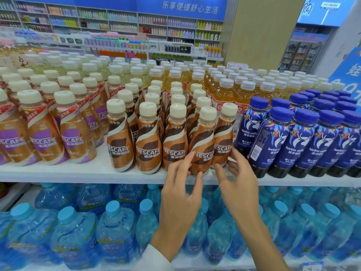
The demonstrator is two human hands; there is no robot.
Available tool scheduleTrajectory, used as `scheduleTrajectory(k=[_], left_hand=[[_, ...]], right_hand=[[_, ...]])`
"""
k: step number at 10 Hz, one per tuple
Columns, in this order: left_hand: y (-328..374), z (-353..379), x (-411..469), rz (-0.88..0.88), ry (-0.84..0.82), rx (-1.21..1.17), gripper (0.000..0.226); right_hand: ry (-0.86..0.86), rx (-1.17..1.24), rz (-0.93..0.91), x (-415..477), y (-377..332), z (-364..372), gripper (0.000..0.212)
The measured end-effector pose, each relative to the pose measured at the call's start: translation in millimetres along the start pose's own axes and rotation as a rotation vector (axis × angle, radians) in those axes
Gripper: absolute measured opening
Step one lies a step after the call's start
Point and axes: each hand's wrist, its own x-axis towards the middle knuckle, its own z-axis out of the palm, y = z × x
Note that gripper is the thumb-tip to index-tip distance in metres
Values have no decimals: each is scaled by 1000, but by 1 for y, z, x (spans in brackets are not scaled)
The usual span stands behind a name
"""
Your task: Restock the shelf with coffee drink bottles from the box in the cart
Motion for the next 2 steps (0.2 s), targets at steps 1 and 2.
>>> scheduleTrajectory(k=[1,2], left_hand=[[-8,-6,-5,-2,-38,-55,48],[-21,-18,-10,-8,-80,-19,38]], right_hand=[[21,9,-4,-11,1,-1,55],[4,-118,-46,-24,-2,2,52]])
